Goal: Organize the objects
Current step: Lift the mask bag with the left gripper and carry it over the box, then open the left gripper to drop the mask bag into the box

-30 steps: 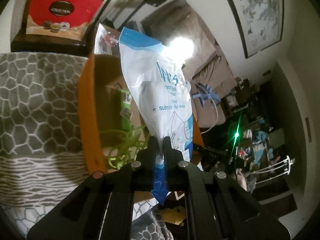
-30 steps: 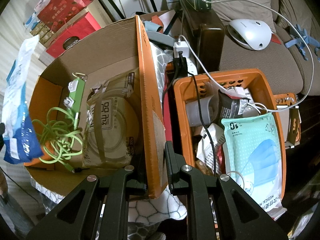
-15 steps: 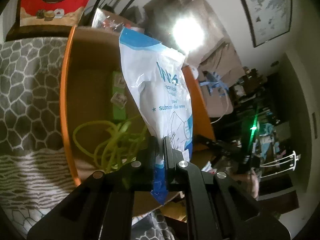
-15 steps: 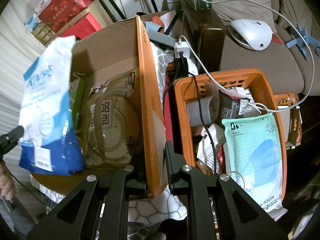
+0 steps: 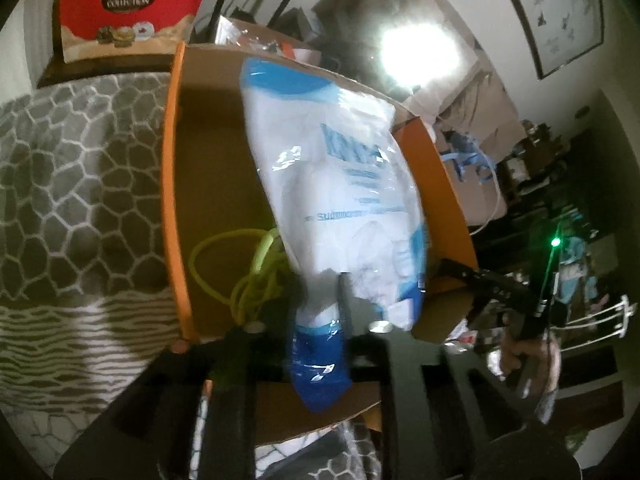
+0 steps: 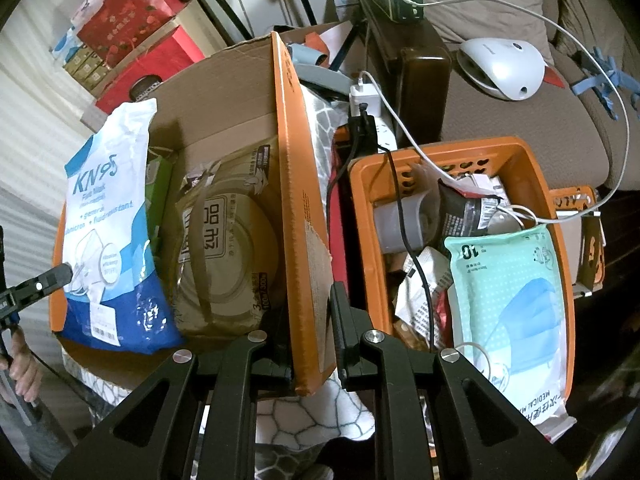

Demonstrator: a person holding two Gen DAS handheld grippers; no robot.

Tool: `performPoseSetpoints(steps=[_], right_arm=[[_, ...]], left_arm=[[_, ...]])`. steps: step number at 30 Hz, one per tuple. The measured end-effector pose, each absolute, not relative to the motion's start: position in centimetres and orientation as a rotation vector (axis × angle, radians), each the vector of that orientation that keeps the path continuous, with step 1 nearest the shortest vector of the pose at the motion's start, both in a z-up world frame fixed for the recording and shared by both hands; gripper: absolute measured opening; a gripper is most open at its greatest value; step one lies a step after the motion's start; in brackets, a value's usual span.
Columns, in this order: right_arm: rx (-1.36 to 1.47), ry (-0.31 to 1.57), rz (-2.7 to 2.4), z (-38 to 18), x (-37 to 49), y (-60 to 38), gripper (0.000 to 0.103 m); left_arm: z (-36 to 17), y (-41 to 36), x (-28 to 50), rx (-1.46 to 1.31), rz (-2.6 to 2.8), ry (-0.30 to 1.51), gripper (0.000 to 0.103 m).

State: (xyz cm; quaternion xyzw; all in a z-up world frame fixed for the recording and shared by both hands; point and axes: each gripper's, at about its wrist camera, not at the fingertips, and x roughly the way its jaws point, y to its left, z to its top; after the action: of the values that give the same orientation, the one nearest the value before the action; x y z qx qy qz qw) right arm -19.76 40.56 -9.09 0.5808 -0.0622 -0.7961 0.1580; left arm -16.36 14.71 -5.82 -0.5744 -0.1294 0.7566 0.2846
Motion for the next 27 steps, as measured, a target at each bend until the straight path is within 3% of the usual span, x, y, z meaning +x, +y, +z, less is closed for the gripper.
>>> performPoseSetpoints(steps=[4,9,11,16,21,25,27], right_arm=[[1.661,-0.186,-2.28,-9.0,-19.8,40.6,0.017],[1.657,-0.188,-2.283,-8.9,-19.8,40.6,0.018],[1.653,-0.191,-2.291,-8.7,-20.0,40.8,0.022],[1.628,-0.211,-2.329,-8.0,-20.0,41.2,0.031],[1.588,-0.151,-2.408,-6.5,-19.2,41.4,0.037],[1.514,-0.106,-2.492,-4.6,-18.2,41.2,0.058],[1.474,-0.098,-2.509,-3.7,-17.6,41.0,0.062]], left_arm=[[-5.1,14.7,-15.8,-1.521,2.073,-0.303,0.047],[-4.1,14.5,-15.4,-1.495,2.123,-0.261,0.049],[-3.5,14.5,-15.1,-1.48,2.15,-0.237,0.054],[-2.3,13.9,-14.4,-1.428,2.218,-0.186,0.079],[-1.8,13.2,-13.9,-1.429,2.251,-0.158,0.092],[-1.9,12.2,-13.3,-1.427,2.299,-0.121,0.094],[-1.9,11.7,-13.0,-1.422,2.326,-0.111,0.1]])
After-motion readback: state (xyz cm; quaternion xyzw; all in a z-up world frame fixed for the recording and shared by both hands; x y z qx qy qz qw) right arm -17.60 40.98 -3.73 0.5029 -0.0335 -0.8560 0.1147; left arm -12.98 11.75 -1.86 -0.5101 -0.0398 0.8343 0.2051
